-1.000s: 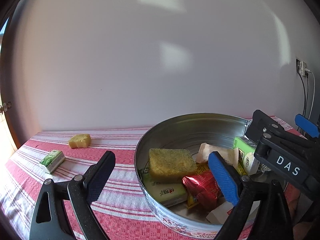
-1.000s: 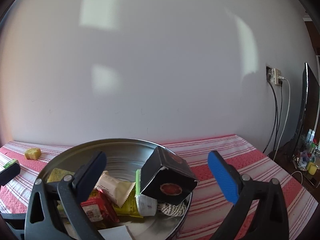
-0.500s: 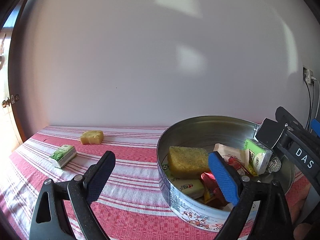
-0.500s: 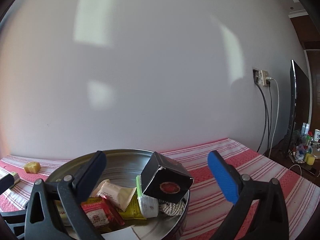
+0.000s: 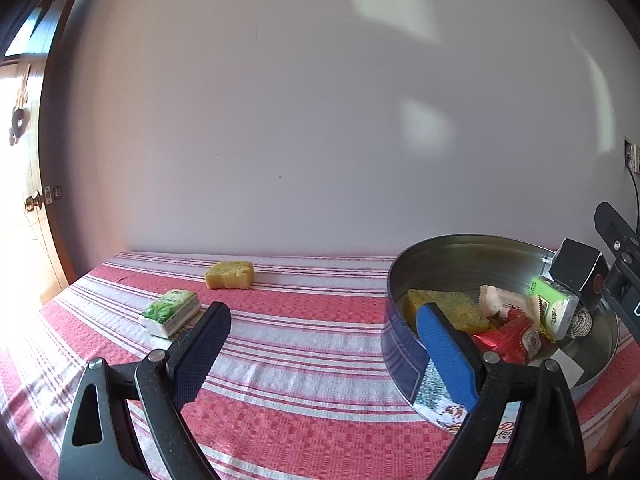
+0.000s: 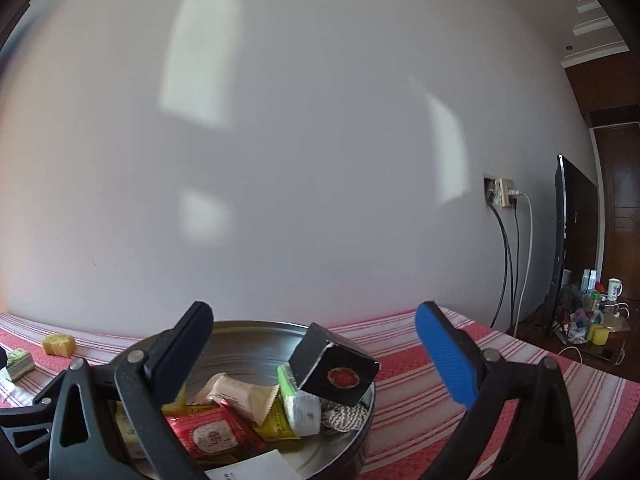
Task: Organize objects
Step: 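Withdraw both open grippers from the tin toward the tissue pack and sponge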
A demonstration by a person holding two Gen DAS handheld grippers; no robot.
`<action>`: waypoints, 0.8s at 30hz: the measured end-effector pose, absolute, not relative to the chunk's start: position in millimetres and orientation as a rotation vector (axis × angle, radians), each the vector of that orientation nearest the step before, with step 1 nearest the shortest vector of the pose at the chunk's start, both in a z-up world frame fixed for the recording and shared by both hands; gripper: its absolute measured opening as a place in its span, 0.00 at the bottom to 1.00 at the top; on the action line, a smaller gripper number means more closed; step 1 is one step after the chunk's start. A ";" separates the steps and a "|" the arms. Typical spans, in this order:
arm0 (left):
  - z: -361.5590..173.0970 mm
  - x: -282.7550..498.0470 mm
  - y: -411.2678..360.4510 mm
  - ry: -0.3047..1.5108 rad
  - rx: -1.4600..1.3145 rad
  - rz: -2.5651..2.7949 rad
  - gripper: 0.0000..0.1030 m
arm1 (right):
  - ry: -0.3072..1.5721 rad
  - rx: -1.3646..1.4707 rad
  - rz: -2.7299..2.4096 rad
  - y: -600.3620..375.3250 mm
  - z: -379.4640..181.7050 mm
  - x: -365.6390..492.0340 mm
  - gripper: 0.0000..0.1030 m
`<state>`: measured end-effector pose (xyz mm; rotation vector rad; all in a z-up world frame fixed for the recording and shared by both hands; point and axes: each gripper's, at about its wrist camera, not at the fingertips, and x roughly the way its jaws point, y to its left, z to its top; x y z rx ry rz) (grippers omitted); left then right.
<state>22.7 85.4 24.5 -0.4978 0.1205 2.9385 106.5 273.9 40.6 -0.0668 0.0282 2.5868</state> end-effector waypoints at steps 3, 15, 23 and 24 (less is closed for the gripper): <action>24.0 19.2 73.2 0.143 -0.483 2.968 0.93 | 0.026 -0.076 2.600 258.7 41.2 101.6 1.00; 23.0 -15.2 1.9 0.126 -0.537 3.095 0.93 | 0.035 -0.125 2.696 191.3 40.0 65.2 1.00; 19.4 -50.0 -36.1 0.155 -0.660 3.141 0.93 | 0.095 -0.173 2.747 158.7 34.9 30.9 1.00; 18.6 -55.3 -39.3 0.150 -0.685 3.139 0.93 | 0.096 -0.178 2.751 154.7 34.4 26.8 1.00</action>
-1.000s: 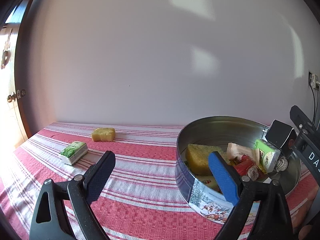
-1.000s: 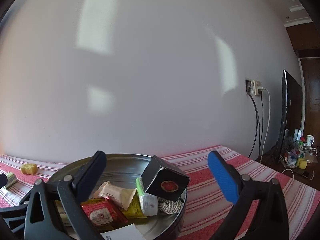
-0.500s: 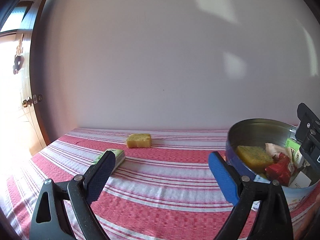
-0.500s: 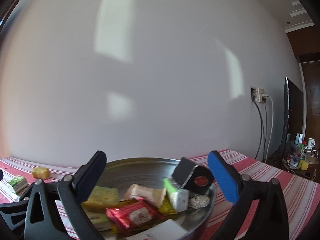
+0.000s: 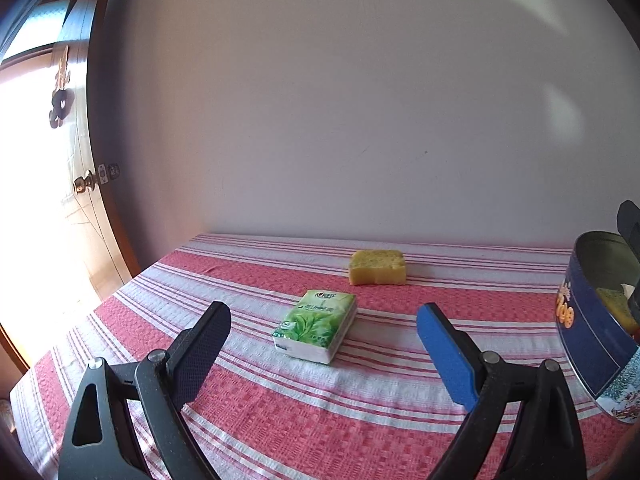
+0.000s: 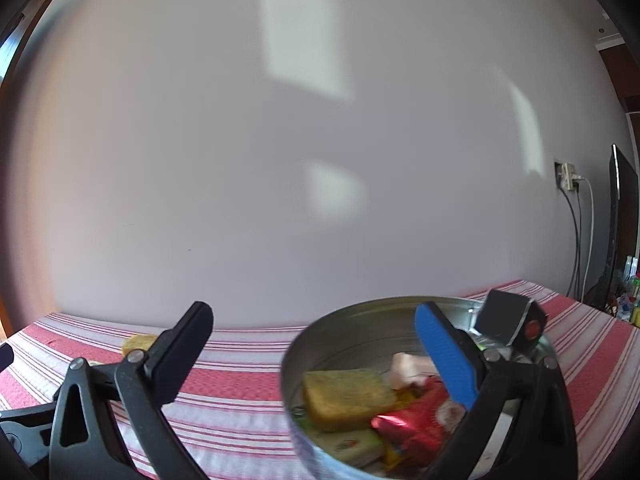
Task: Organize objects
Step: 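Withdraw both open grippers from the tin toward the tissue pack and sponge, then grasp the green tissue pack with the left gripper while the right grasps the yellow sponge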
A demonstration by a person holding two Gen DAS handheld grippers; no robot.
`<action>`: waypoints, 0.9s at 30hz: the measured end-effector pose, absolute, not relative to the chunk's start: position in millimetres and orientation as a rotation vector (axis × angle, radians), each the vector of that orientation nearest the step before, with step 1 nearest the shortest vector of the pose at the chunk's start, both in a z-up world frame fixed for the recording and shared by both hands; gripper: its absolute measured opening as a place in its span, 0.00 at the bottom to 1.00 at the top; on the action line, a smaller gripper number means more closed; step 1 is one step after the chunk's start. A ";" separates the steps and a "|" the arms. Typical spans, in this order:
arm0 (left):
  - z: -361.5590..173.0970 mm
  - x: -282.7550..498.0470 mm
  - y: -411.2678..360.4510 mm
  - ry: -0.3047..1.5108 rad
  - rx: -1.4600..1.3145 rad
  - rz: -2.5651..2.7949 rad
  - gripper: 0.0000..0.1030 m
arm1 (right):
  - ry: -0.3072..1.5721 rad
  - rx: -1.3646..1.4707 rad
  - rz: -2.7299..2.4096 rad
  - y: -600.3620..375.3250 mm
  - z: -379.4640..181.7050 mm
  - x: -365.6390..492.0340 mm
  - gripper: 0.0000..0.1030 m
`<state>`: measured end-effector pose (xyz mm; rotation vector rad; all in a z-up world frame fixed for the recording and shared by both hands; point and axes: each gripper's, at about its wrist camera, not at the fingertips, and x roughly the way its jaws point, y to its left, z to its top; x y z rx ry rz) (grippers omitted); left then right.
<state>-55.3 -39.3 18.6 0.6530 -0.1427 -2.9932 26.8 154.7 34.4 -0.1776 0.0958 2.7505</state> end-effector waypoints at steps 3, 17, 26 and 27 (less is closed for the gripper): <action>14.6 -74.9 -45.5 -0.148 0.737 -2.963 0.93 | 0.093 -0.190 2.764 143.8 32.7 17.0 1.00; -39.2 -168.9 -78.9 0.068 1.341 -2.767 0.91 | 0.120 -0.367 2.783 143.1 18.9 -22.4 1.00; -38.6 -174.1 -83.2 0.076 1.328 -2.827 0.53 | 0.056 -0.446 2.777 126.1 10.6 -60.3 1.00; -38.7 -175.5 -85.5 0.079 1.331 -2.836 0.53 | 0.055 -0.452 2.776 126.2 10.1 -62.8 1.00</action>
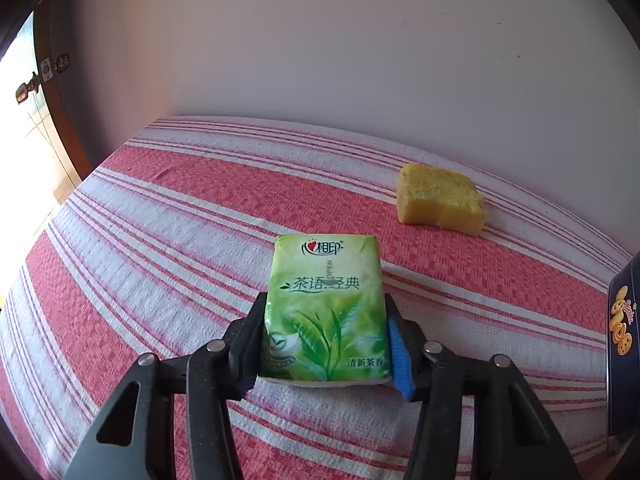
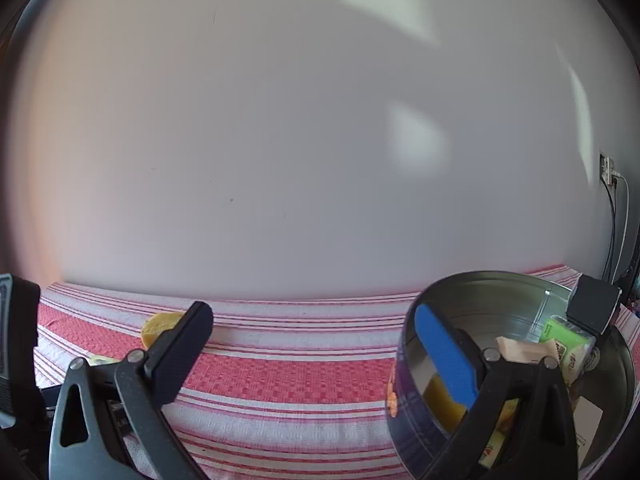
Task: Organize objects
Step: 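Grasp the green tissue pack with the left gripper while the right grasps the yellow sponge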
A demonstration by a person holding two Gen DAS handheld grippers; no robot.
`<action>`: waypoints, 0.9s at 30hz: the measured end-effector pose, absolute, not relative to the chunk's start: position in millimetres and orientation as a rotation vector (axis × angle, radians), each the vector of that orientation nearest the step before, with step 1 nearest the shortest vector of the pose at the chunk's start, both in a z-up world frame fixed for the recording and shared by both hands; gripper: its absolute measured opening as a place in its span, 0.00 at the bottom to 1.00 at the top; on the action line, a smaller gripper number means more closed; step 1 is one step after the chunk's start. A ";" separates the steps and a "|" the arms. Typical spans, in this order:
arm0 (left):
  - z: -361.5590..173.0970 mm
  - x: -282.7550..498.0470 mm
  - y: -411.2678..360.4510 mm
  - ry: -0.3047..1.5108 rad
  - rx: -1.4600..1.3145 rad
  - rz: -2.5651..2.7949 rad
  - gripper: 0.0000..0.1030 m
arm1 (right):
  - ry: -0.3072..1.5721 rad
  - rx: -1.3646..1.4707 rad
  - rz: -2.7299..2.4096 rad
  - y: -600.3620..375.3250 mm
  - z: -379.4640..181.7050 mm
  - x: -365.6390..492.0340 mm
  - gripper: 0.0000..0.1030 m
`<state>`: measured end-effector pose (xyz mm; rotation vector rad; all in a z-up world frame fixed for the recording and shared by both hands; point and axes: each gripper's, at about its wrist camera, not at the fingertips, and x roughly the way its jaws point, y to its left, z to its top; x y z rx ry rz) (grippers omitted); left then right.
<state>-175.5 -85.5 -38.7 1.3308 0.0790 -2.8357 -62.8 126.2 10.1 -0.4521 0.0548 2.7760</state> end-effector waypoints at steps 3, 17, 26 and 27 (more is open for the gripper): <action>-36.4 -178.5 -95.5 0.098 1.323 -2.827 0.53 | 0.067 -0.453 2.772 123.9 8.6 -69.6 1.00; -32.9 -230.2 -136.7 0.096 1.293 -2.740 0.53 | 0.090 -0.660 2.781 101.6 -3.0 -116.2 1.00; -35.2 -248.0 -152.3 0.092 1.298 -2.748 0.53 | 0.096 -0.954 2.819 70.2 -18.5 -181.0 0.99; -33.5 -246.4 -152.6 0.089 1.298 -2.748 0.53 | 0.105 -1.000 2.818 66.4 -21.8 -189.8 0.99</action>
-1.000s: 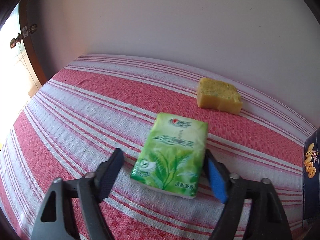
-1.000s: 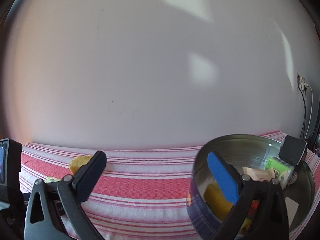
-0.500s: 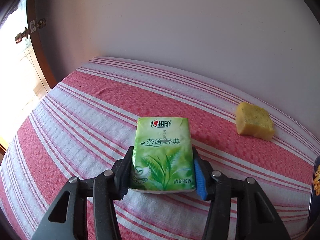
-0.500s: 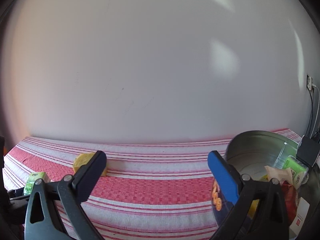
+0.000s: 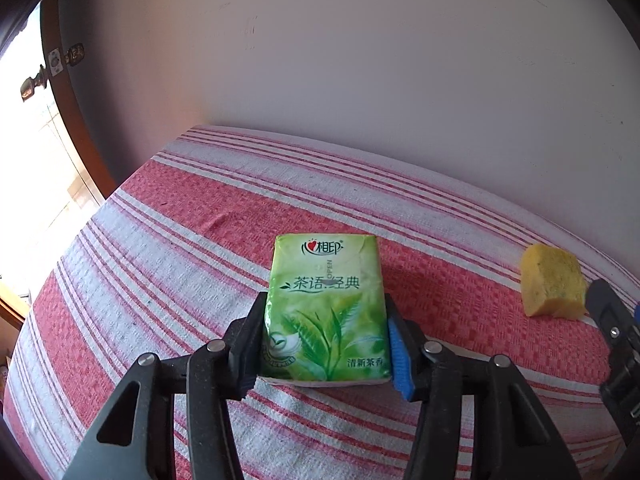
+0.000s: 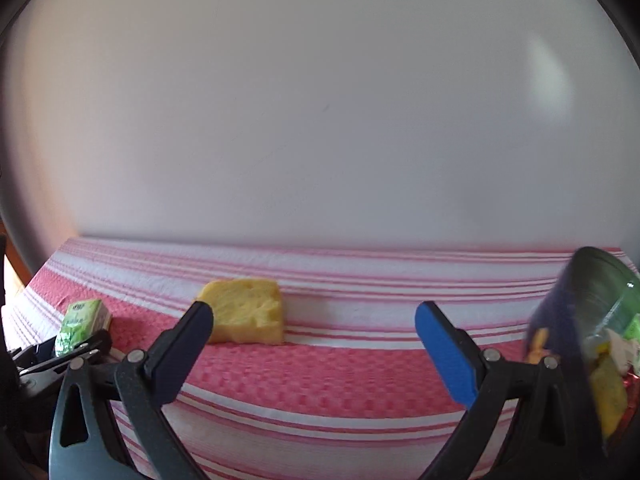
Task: Organize objects
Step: 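Grasp the green tissue pack with the left gripper while the right grasps the yellow sponge, then lift and carry the tissue pack and sponge over the tin with both grippers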
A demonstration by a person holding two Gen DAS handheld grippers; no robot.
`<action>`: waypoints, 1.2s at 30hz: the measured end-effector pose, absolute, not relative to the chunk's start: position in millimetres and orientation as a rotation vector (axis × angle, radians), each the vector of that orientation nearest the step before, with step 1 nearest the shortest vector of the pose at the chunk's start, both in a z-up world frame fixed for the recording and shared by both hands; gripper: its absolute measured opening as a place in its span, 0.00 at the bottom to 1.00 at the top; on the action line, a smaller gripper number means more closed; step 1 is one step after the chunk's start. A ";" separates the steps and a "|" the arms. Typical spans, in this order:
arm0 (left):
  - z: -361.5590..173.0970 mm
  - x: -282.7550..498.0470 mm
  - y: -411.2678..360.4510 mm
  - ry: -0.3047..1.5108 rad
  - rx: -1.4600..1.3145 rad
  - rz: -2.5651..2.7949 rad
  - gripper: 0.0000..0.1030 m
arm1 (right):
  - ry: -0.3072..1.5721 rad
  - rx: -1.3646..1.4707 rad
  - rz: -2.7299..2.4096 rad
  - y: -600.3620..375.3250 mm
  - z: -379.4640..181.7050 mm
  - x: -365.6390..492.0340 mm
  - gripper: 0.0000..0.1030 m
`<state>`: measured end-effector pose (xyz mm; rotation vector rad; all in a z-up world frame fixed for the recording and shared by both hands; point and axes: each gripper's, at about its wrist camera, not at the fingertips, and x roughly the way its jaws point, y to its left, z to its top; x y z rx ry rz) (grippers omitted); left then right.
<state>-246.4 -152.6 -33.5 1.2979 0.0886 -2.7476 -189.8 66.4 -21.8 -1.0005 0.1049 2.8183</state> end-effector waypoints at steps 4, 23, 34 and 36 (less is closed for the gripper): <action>-31.6 -246.6 -150.0 0.075 1.297 -2.746 0.53 | 0.127 -1.132 2.775 55.4 -34.2 -220.0 0.94; -27.0 -248.0 -146.3 0.072 1.297 -2.743 0.53 | -0.007 -1.325 2.875 22.4 -46.3 -243.5 0.20; -28.5 -251.4 -150.6 0.082 1.297 -2.745 0.53 | 0.517 -1.175 3.085 64.9 -24.2 -188.1 0.20; -28.4 -252.1 -150.8 0.084 1.297 -2.745 0.53 | 0.506 -1.141 3.080 68.4 -23.0 -184.0 0.20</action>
